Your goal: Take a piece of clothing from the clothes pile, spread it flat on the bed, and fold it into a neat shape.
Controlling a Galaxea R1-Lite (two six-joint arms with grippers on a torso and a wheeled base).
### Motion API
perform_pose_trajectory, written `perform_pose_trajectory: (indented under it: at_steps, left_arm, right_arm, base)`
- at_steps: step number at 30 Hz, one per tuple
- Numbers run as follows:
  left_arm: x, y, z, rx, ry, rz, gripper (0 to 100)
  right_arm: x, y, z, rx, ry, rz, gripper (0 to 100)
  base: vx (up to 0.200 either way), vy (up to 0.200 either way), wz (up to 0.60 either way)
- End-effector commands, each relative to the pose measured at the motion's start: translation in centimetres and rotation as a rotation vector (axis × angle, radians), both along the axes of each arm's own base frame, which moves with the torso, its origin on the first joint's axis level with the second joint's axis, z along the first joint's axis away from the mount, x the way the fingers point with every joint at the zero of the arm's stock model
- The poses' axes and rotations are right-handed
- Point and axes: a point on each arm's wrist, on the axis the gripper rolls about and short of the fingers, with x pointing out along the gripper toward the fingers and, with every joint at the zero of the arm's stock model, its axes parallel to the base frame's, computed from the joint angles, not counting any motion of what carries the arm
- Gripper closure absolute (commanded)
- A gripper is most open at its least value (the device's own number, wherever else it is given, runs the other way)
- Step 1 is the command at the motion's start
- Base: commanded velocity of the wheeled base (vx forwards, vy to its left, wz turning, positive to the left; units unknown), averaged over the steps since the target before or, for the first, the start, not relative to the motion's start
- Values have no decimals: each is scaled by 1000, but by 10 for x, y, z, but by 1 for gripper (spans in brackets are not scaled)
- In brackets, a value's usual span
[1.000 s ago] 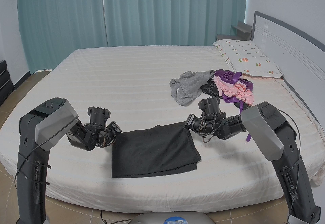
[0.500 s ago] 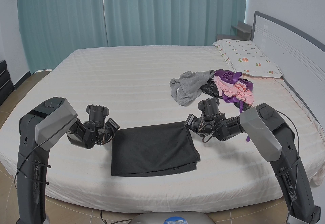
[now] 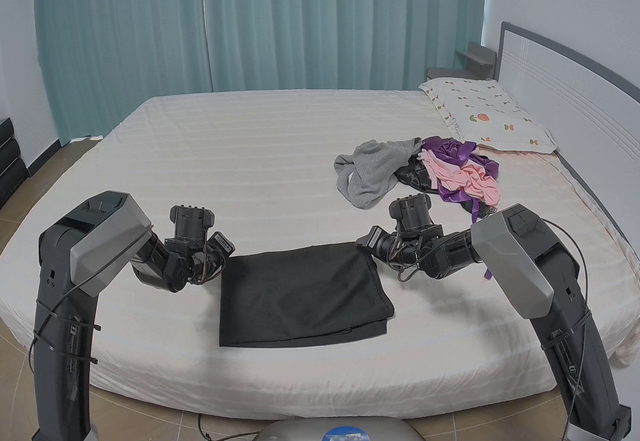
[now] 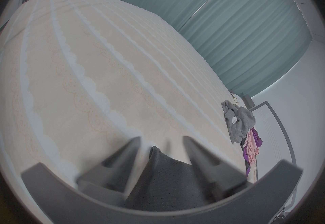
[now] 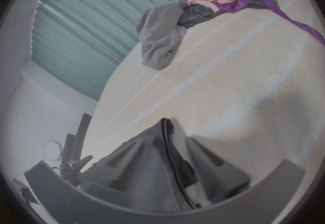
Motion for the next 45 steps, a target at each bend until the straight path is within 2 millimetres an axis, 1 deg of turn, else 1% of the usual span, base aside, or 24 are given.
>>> perform_pose_trajectory:
  at_steps: [1, 4, 6, 8, 10, 11, 12, 15, 17, 18, 19, 20, 22, 23, 24, 26, 29, 33, 38, 41, 45]
  left_arm:
    - [0, 0, 0, 0, 1, 1, 0]
    - [0, 2, 0, -7, 0, 8, 0]
    - [-1, 6, 4, -19, -1, 22, 0]
    - [-3, 11, 13, -47, -10, 48, 0]
    - [-9, 17, 23, -74, -11, 66, 0]
    - [-10, 17, 23, -75, -9, 69, 0]
    - [-18, 23, 32, -88, -7, 72, 0]
    - [-38, 27, 45, -116, 14, 36, 0]
    - [-41, 27, 46, -123, 20, 27, 0]
    - [-53, 29, 51, -154, 34, -14, 0]
    - [-55, 29, 51, -157, 36, -21, 0]
    - [-63, 29, 52, -173, 55, -53, 0]
    - [-69, 29, 50, -176, 72, -92, 0]
    - [-69, 29, 49, -176, 74, -96, 0]
    - [-73, 28, 44, -168, 92, -148, 0]
    - [-77, 26, 39, -138, 106, -206, 0]
    - [-82, 23, 32, -79, 114, -282, 0]
    - [-84, 21, 25, -33, 126, -334, 0]
    - [-89, 13, 9, 37, 155, -420, 0]
    - [-94, 11, 5, 76, 151, -472, 0]
    - [-93, 10, 0, 94, 127, -501, 0]
  right_arm:
    - [0, -2, 7, 4, -6, -3, 0]
    - [-4, -7, 16, 0, -1, -8, 0]
    - [-12, -13, 22, -14, 15, -9, 0]
    - [-24, -20, 29, -20, 46, -4, 0]
    - [-38, -27, 36, -23, 61, 0, 0]
    - [-39, -27, 36, -23, 63, 1, 0]
    - [-51, -35, 42, -21, 58, 8, 0]
    - [-74, -50, 51, 0, 45, 26, 0]
    - [-78, -52, 53, 5, 41, 27, 0]
    - [-96, -61, 56, 15, 41, 24, 0]
    - [-98, -62, 57, 17, 40, 25, 0]
    - [-111, -67, 56, 21, 47, 21, 0]
    - [-126, -73, 55, 24, 54, 17, 0]
    - [-126, -74, 55, 25, 55, 17, 0]
    - [-139, -78, 53, 36, 55, 16, 0]
    - [-148, -82, 51, 55, 38, 13, 0]
    - [-155, -84, 44, 100, 21, -7, 0]
    - [-156, -86, 42, 148, 18, 2, 0]
    - [-154, -99, 35, 180, 56, -19, 0]
    - [-154, -100, 27, 179, 77, -13, 0]
    - [-154, -98, 28, 184, 65, -8, 0]
  base:
    - [0, 0, 0]
    - [0, 0, 0]
    - [0, 0, 0]
    - [0, 0, 0]
    - [0, 0, 0]
    - [0, 0, 0]
    - [0, 0, 0]
    - [0, 0, 0]
    - [0, 0, 0]
    - [0, 0, 0]
    - [0, 0, 0]
    - [0, 0, 0]
    - [0, 0, 0]
    - [0, 0, 0]
    - [0, 0, 0]
    - [0, 0, 0]
    - [0, 0, 0]
    - [0, 0, 0]
    - [0, 0, 0]
    - [0, 0, 0]
    - [0, 0, 0]
